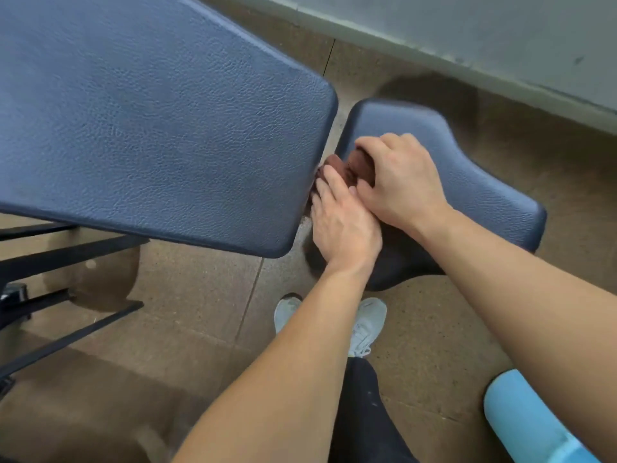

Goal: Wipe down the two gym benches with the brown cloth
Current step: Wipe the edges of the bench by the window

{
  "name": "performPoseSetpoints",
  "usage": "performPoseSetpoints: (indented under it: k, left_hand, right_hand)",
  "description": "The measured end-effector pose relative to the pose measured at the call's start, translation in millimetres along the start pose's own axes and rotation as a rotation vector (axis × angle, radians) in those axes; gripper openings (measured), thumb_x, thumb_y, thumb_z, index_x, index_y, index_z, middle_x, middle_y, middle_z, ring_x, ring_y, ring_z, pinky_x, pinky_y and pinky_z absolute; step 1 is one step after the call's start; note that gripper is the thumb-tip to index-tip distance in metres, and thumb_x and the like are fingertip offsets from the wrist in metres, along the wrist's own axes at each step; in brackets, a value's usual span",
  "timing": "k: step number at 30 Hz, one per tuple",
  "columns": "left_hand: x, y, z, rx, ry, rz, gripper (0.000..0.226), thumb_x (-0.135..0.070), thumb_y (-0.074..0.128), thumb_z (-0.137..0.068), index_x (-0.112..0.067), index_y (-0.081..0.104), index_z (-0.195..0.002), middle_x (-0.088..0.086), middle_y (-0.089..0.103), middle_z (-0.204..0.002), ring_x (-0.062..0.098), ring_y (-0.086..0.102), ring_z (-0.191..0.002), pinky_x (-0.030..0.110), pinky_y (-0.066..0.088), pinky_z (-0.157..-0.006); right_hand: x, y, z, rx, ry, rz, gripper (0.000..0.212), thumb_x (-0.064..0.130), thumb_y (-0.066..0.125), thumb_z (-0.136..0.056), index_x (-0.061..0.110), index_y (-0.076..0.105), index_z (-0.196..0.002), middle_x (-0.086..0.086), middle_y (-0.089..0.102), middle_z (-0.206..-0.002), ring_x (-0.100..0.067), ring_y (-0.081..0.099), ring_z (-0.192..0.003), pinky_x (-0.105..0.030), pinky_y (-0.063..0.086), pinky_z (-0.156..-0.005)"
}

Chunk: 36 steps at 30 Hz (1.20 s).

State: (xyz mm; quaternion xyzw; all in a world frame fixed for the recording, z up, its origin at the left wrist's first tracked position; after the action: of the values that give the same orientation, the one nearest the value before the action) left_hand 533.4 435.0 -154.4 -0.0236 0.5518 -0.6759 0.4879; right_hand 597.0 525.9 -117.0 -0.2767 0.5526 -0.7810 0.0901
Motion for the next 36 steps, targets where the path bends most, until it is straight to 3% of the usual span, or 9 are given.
performPoseSetpoints:
  k: [5,9,15,19,22,26,30,32,36]
  left_hand:
    - [-30.4,1.0,-47.8,0.056,0.043,0.028,0.057,-0.029,0.032,-0.104,-0.01,0.017,-0.155,0.016,0.027,-0.159,0.03,0.032,-0.142,0.041,0.026,-0.115]
    - [-26.5,-2.6,-49.0,0.096,0.082,0.113,0.055,-0.031,0.034,-0.104,-0.018,0.019,-0.156,0.009,0.027,-0.161,0.025,0.03,-0.144,0.04,0.025,-0.115]
    - [23.6,-11.6,36.1,0.113,0.072,-0.069,0.057,-0.019,0.051,-0.098,-0.011,0.032,-0.152,0.015,0.037,-0.155,0.034,0.041,-0.136,0.045,0.037,-0.11]
    - [45.7,-42.7,85.4,0.222,0.043,-0.05,0.049,-0.01,0.061,-0.088,-0.017,0.053,-0.135,0.008,0.053,-0.129,0.035,0.055,-0.11,0.045,0.045,-0.091]
    - [56.1,-77.7,102.1,0.358,-0.083,-0.021,0.039,-0.02,0.059,-0.088,-0.029,0.056,-0.126,0.003,0.056,-0.114,0.029,0.058,-0.106,0.041,0.046,-0.091]
    - [57.6,-146.5,123.5,0.457,-0.086,-0.116,0.034,-0.033,0.051,-0.091,-0.033,0.064,-0.123,0.002,0.067,-0.116,0.026,0.059,-0.111,0.035,0.047,-0.094]
    - [58.0,-234.2,149.7,0.351,-0.14,-0.198,0.027,-0.037,0.045,-0.094,-0.03,0.071,-0.094,0.004,0.062,-0.102,0.03,0.058,-0.104,0.035,0.044,-0.082]
    - [55.0,-275.5,164.3,0.255,-0.133,-0.225,0.031,-0.04,0.043,-0.098,-0.031,0.072,-0.095,0.002,0.053,-0.103,0.028,0.051,-0.107,0.037,0.042,-0.084]
    - [45.3,-345.9,195.7,0.038,-0.022,-0.171,0.03,-0.041,0.048,-0.1,-0.026,0.074,-0.099,-0.008,0.056,-0.114,0.019,0.047,-0.107,0.033,0.044,-0.089]
  right_hand:
    - [-17.3,-17.3,-16.8,-0.246,0.229,-0.036,0.043,0.033,0.061,-0.081,0.02,0.058,-0.122,-0.008,0.06,-0.116,-0.033,0.052,-0.104,-0.045,0.042,-0.086]
    - [-16.8,-12.3,-10.1,-0.243,0.282,0.014,0.039,0.034,0.064,-0.085,0.016,0.059,-0.119,-0.012,0.057,-0.113,-0.035,0.052,-0.103,-0.044,0.041,-0.086]
    - [6.6,-1.6,50.1,0.021,0.194,-0.064,0.032,0.032,0.067,-0.086,0.018,0.062,-0.114,-0.01,0.061,-0.109,-0.035,0.054,-0.104,-0.043,0.045,-0.088]
    - [12.0,-8.3,89.0,0.382,0.328,-0.145,0.028,0.03,0.069,-0.087,0.022,0.065,-0.114,-0.007,0.068,-0.113,-0.033,0.061,-0.11,-0.038,0.047,-0.09]
    - [15.9,-28.0,112.8,0.585,0.467,-0.298,0.03,0.014,0.064,-0.085,0.022,0.067,-0.113,-0.005,0.071,-0.114,-0.027,0.063,-0.111,-0.03,0.047,-0.09]
    - [39.5,-75.9,133.9,0.602,0.527,-0.373,0.024,0.007,0.055,-0.083,0.02,0.064,-0.101,-0.002,0.069,-0.104,-0.022,0.062,-0.101,-0.027,0.044,-0.082]
    - [80.6,-133.4,149.1,0.476,0.511,-0.424,0.019,0.012,0.052,-0.087,0.021,0.064,-0.097,-0.002,0.069,-0.099,-0.025,0.063,-0.097,-0.033,0.048,-0.084]
    - [102.5,-155.4,159.5,0.443,0.491,-0.404,0.018,0.014,0.05,-0.088,0.022,0.063,-0.097,-0.003,0.069,-0.1,-0.026,0.062,-0.096,-0.035,0.048,-0.084]
    - [147.1,-191.4,175.8,0.454,0.419,-0.299,0.018,0.009,0.049,-0.09,0.018,0.057,-0.103,-0.006,0.063,-0.103,-0.026,0.056,-0.092,-0.032,0.041,-0.077]
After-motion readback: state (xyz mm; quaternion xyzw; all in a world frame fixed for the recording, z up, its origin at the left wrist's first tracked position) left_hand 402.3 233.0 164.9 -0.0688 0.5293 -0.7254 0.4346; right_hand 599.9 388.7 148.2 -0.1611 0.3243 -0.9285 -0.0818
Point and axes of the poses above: each hand's wrist, its own z-axis away from the middle knuckle, its own y-axis out of the palm, x = y × z, the point moved 5 cm from there along -z, towards the middle knuckle
